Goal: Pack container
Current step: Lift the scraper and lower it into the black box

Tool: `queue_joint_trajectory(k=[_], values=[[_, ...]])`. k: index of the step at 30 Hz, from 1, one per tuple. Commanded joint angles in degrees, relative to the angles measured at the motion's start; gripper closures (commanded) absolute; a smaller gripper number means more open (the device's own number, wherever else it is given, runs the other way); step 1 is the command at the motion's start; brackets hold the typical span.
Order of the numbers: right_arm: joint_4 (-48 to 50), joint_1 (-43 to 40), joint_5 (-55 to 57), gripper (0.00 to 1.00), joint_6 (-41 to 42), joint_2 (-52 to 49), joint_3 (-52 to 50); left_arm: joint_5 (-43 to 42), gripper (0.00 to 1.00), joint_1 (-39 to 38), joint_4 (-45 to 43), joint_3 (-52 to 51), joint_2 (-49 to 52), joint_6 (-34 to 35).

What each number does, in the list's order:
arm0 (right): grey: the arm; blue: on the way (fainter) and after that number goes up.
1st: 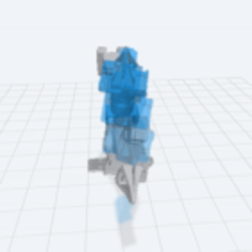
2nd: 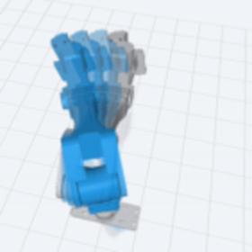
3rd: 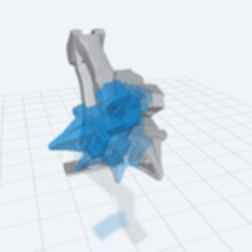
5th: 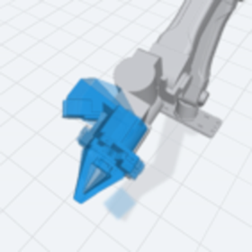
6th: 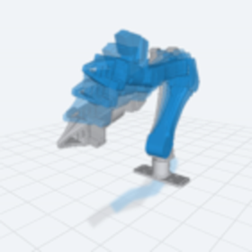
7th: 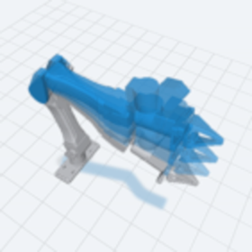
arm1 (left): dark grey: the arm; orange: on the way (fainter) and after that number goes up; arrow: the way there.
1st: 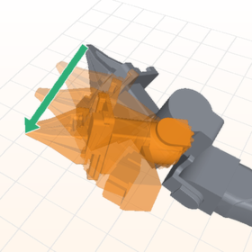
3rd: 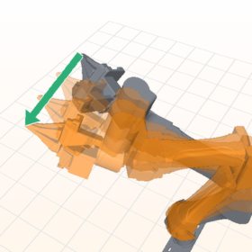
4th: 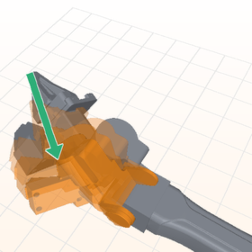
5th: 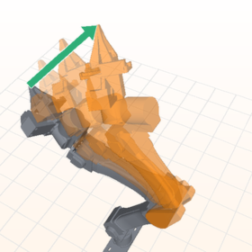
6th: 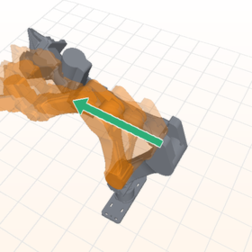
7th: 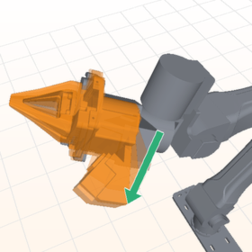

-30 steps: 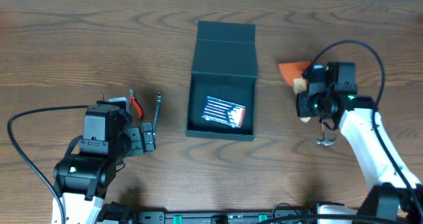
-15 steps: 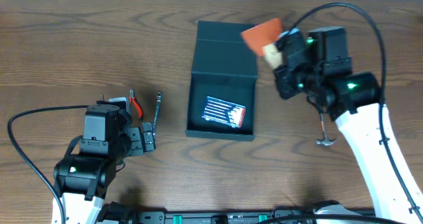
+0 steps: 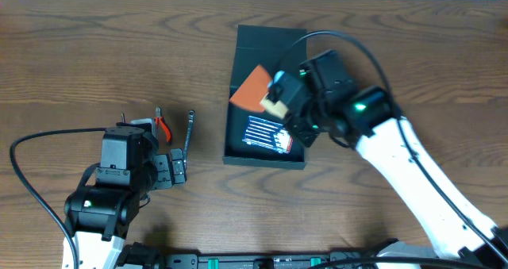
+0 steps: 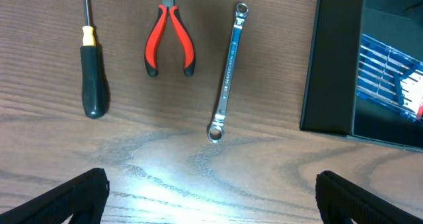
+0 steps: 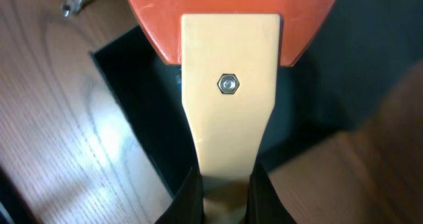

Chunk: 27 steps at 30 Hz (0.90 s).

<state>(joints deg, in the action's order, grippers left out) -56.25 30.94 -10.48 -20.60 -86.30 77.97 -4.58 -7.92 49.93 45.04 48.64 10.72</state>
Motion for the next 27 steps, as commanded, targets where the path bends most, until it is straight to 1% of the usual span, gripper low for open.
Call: queue_joint_trajectory(k=[1, 19, 27], values=[[0.35, 2.12, 0.2, 0.99, -1.77, -3.28, 1.01, -0.39, 0.02, 0.24, 0.35, 1.11, -0.09, 0.57], [4.94, 2.36, 1.66, 0.99, -1.77, -17.42, 0.98, -0.39, 0.01, 0.24, 0.63, 1.11, -0.09, 0.57], [6.1, 1.22, 2.97, 0.99, -1.75, -18.75, 0.98, -0.39, 0.01, 0.24, 0.66, 1.11, -0.09, 0.57]])
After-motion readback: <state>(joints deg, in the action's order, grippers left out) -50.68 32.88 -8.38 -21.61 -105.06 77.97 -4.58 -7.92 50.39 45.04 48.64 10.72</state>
